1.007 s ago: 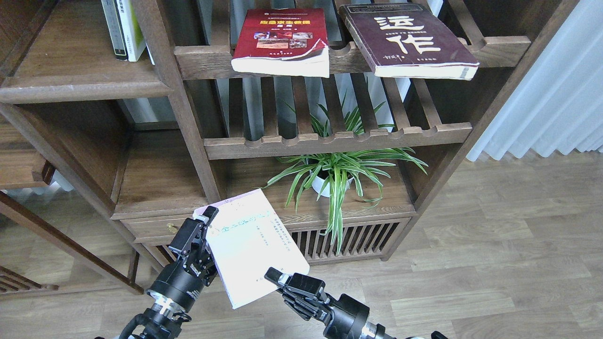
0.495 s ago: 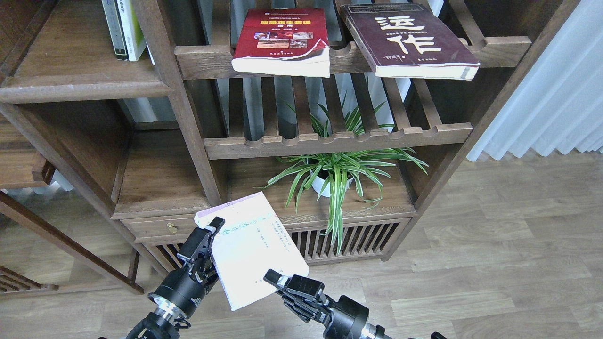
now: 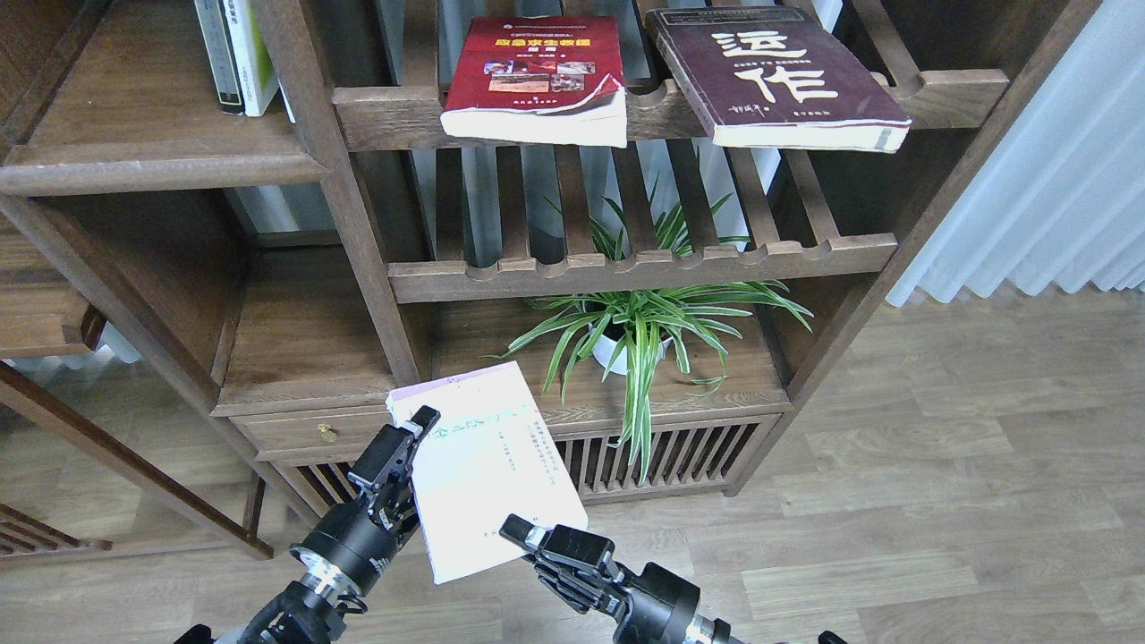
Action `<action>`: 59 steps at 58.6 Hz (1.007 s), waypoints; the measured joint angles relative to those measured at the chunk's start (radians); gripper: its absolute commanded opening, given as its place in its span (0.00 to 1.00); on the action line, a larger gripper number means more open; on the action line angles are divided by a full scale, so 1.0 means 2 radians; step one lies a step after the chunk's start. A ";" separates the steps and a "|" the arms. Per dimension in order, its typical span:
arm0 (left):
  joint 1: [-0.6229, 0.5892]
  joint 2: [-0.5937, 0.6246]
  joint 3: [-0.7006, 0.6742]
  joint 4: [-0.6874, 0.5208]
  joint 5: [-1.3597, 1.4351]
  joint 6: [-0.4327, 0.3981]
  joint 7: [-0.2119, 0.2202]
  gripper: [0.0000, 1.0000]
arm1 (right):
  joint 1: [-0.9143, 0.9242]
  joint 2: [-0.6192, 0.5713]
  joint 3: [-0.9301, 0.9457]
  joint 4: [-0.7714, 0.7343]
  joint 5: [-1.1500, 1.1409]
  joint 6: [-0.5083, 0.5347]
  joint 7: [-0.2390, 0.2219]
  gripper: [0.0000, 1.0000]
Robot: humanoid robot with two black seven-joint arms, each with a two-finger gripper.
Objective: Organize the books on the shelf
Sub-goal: 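Grasp the white book's edge with the left gripper from the right gripper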
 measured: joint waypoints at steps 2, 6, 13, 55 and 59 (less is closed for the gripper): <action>0.000 0.000 0.000 0.000 0.000 0.000 0.000 0.73 | 0.000 0.000 0.000 0.000 0.000 0.000 0.000 0.07; -0.001 0.000 0.000 0.000 0.000 0.000 0.000 0.69 | -0.001 0.000 0.000 0.000 0.000 0.000 0.000 0.07; -0.005 0.000 0.000 0.000 0.000 0.000 0.000 0.54 | -0.001 0.000 0.001 0.000 0.000 0.000 0.000 0.07; -0.010 0.047 0.043 -0.004 -0.005 0.000 0.012 0.00 | -0.002 0.000 0.011 -0.002 -0.014 0.000 -0.001 0.07; -0.007 0.058 0.048 -0.005 -0.005 0.000 0.012 0.00 | -0.002 0.000 0.013 -0.003 -0.014 0.000 -0.001 0.07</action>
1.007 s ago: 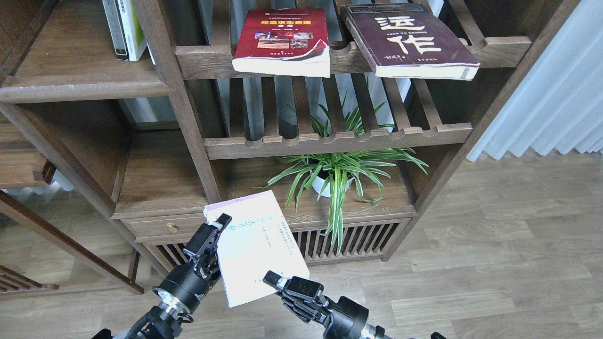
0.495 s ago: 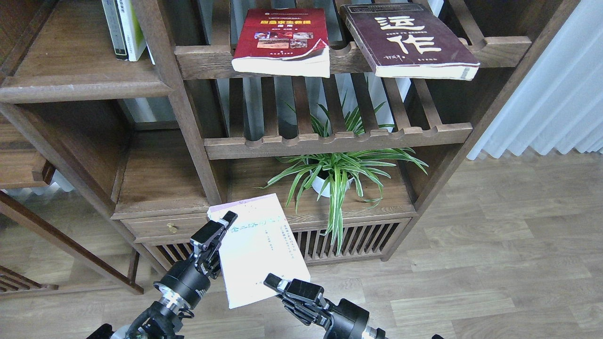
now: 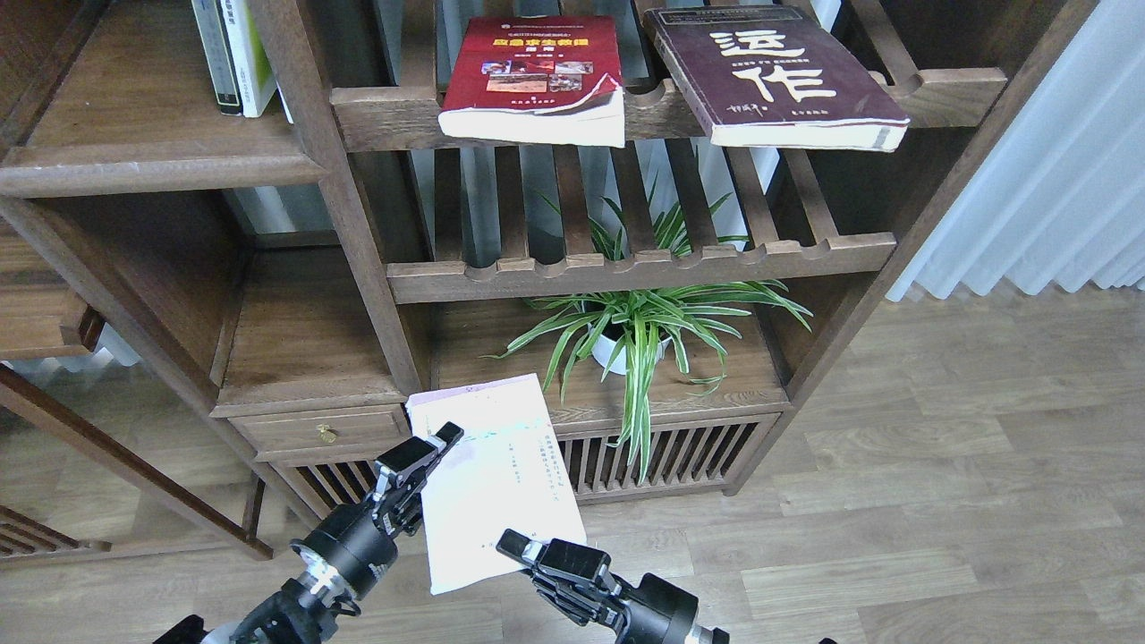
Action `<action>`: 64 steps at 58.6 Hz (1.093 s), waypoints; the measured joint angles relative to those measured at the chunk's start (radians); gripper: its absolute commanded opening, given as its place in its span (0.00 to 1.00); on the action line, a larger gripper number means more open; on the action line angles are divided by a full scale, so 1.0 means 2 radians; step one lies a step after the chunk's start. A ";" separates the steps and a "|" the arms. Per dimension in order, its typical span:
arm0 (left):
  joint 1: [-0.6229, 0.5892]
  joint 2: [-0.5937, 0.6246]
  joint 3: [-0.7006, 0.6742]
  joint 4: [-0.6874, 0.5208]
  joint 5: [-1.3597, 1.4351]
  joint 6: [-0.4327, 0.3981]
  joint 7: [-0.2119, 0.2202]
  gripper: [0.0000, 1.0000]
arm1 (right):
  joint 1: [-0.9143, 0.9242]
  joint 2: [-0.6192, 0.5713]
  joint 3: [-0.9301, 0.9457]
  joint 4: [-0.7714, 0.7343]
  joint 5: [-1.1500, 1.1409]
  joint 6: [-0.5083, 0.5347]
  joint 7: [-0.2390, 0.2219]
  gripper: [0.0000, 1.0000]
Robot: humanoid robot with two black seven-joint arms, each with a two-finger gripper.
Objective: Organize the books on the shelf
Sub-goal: 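Grasp the white book's edge with the left gripper from the right gripper, then carry the white book with the left gripper up to the upper shelf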
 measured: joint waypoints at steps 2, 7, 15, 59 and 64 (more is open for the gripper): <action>0.000 0.004 0.001 -0.001 0.000 0.000 0.000 0.00 | 0.001 0.000 0.000 -0.001 0.000 0.000 0.000 0.07; 0.001 0.015 0.002 -0.003 0.000 0.000 -0.001 0.00 | 0.003 0.000 0.001 -0.005 0.000 0.000 0.001 0.11; 0.001 0.025 0.002 -0.005 0.000 0.000 -0.003 0.00 | 0.006 0.000 0.006 -0.014 -0.001 0.000 0.001 0.29; -0.001 0.120 -0.088 -0.087 0.017 0.000 0.005 0.00 | 0.000 0.000 0.025 -0.024 -0.027 0.000 0.001 0.94; -0.004 0.146 -0.114 -0.111 0.018 0.000 0.005 0.00 | -0.001 0.000 0.026 -0.029 -0.028 0.000 0.001 0.94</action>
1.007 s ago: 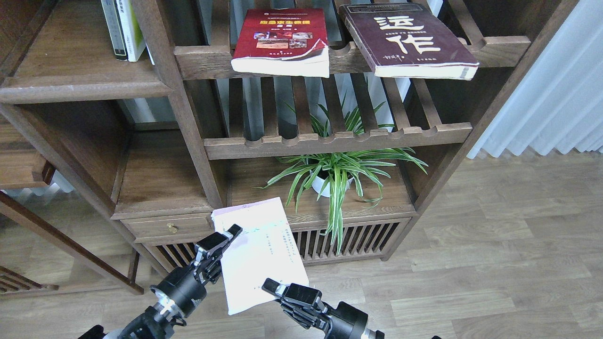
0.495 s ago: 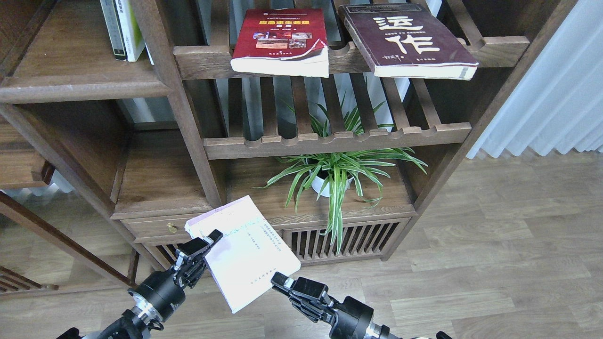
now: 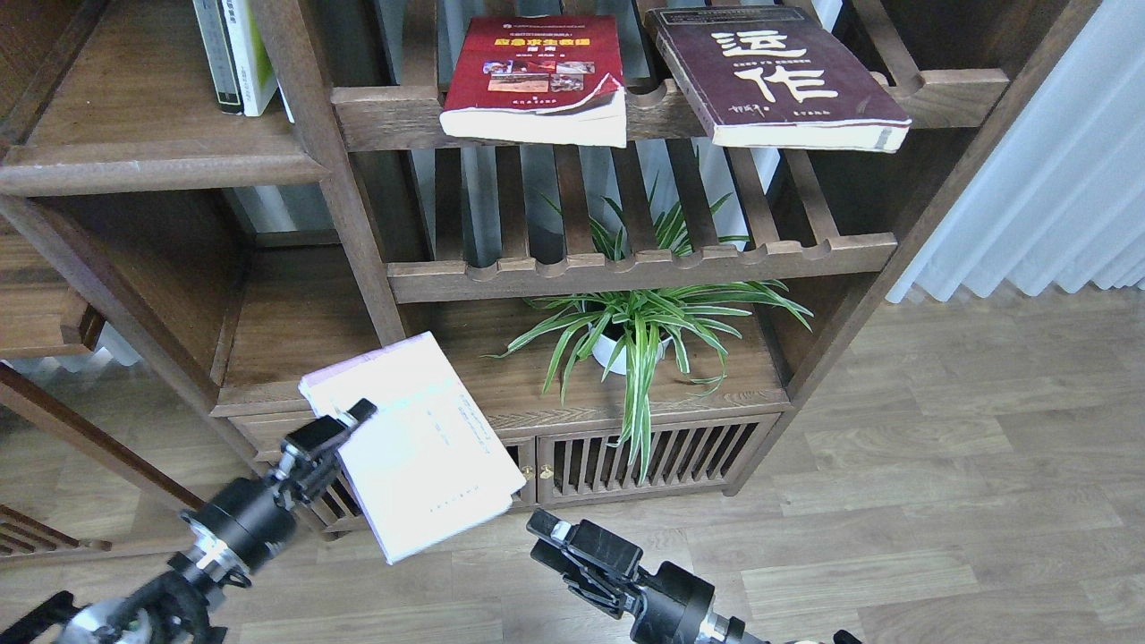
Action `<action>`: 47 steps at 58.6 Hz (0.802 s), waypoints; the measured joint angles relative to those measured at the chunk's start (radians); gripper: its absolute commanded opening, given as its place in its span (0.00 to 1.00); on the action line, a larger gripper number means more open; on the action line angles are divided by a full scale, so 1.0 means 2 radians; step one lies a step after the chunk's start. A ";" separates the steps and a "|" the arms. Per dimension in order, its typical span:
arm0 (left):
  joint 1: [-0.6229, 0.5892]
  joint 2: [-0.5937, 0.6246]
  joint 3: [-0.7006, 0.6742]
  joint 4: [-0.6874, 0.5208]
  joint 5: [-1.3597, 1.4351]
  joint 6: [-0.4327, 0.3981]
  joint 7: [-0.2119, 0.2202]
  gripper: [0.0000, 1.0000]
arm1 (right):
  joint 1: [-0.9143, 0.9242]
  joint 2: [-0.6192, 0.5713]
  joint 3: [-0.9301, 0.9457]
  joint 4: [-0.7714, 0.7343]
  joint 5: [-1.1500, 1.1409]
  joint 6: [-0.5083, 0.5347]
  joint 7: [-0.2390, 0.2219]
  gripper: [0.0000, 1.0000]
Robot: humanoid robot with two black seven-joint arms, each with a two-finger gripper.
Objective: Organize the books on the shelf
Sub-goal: 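Carry the white book with the left gripper up to the upper shelf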
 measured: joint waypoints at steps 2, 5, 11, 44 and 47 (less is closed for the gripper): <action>-0.003 0.006 -0.009 -0.006 0.000 0.000 0.000 0.00 | 0.000 0.000 0.000 -0.001 0.000 0.000 0.000 0.94; -0.011 0.013 -0.023 -0.012 0.000 0.000 0.000 0.00 | 0.000 0.000 0.000 -0.003 -0.001 0.000 0.000 0.94; -0.023 0.026 -0.046 -0.017 0.000 0.000 0.000 0.00 | 0.000 0.000 0.000 -0.005 -0.002 0.000 0.000 0.94; -0.165 0.170 -0.152 0.000 0.004 0.000 0.021 0.01 | -0.002 0.000 0.000 -0.024 -0.002 0.000 0.000 0.95; -0.176 0.186 -0.162 0.011 0.012 0.000 0.042 0.01 | -0.002 0.000 0.000 -0.026 -0.002 0.000 0.000 0.95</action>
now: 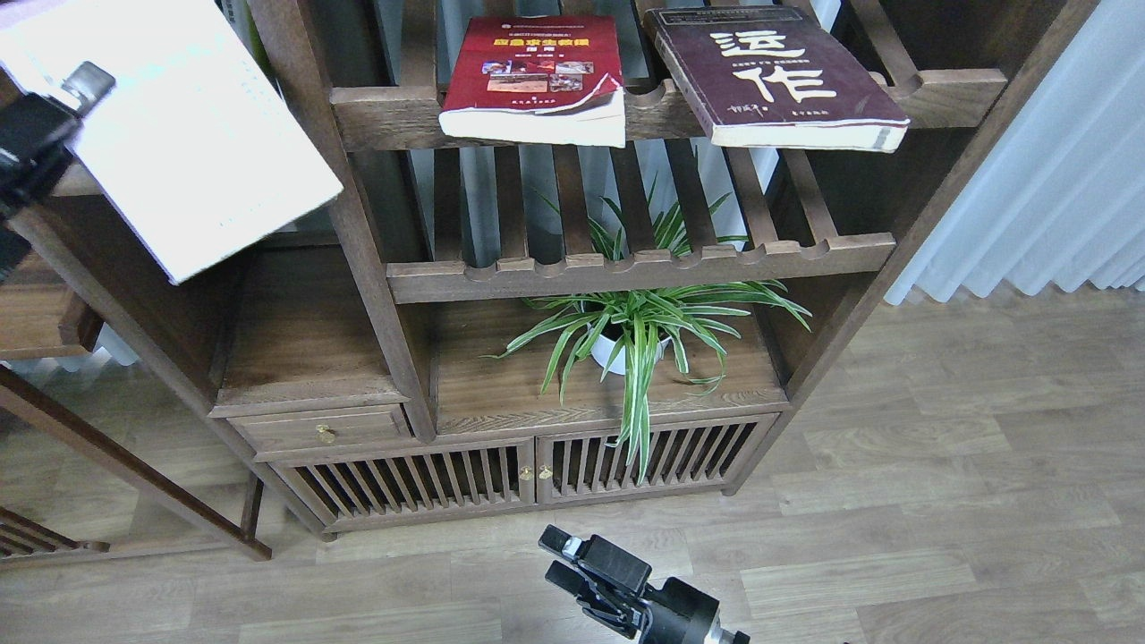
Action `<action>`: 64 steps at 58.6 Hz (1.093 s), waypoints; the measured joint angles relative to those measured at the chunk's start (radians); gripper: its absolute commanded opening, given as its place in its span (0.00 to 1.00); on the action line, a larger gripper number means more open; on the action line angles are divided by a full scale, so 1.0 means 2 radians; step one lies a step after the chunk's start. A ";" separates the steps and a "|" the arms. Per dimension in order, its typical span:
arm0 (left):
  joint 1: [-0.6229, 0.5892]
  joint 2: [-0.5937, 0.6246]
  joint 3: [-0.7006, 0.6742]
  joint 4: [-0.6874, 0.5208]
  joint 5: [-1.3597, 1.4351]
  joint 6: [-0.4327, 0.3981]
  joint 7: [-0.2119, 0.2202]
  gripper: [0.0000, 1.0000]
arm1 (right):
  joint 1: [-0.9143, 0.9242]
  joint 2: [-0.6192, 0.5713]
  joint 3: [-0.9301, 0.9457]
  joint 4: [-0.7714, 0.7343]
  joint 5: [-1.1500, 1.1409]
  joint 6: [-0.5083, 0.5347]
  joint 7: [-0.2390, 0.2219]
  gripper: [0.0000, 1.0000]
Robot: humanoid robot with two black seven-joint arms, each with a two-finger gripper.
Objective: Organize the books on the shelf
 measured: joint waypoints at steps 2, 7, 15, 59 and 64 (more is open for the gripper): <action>-0.010 0.006 -0.002 0.007 0.006 0.000 0.012 0.01 | 0.000 0.000 0.000 -0.001 0.000 0.000 0.000 0.95; -0.047 0.015 0.000 0.025 0.035 0.000 0.032 0.01 | 0.001 0.000 0.000 -0.002 0.000 0.000 0.000 0.95; -0.106 0.018 0.007 0.059 0.108 0.000 0.042 0.02 | 0.005 0.000 0.000 -0.002 0.000 0.000 0.000 0.95; -0.371 -0.093 0.090 0.249 0.323 0.000 0.057 0.02 | 0.006 0.000 0.000 -0.002 0.001 0.000 0.000 0.94; -0.382 -0.112 0.092 0.271 0.328 0.000 0.054 0.02 | 0.008 0.000 0.002 0.000 0.001 0.000 0.010 0.93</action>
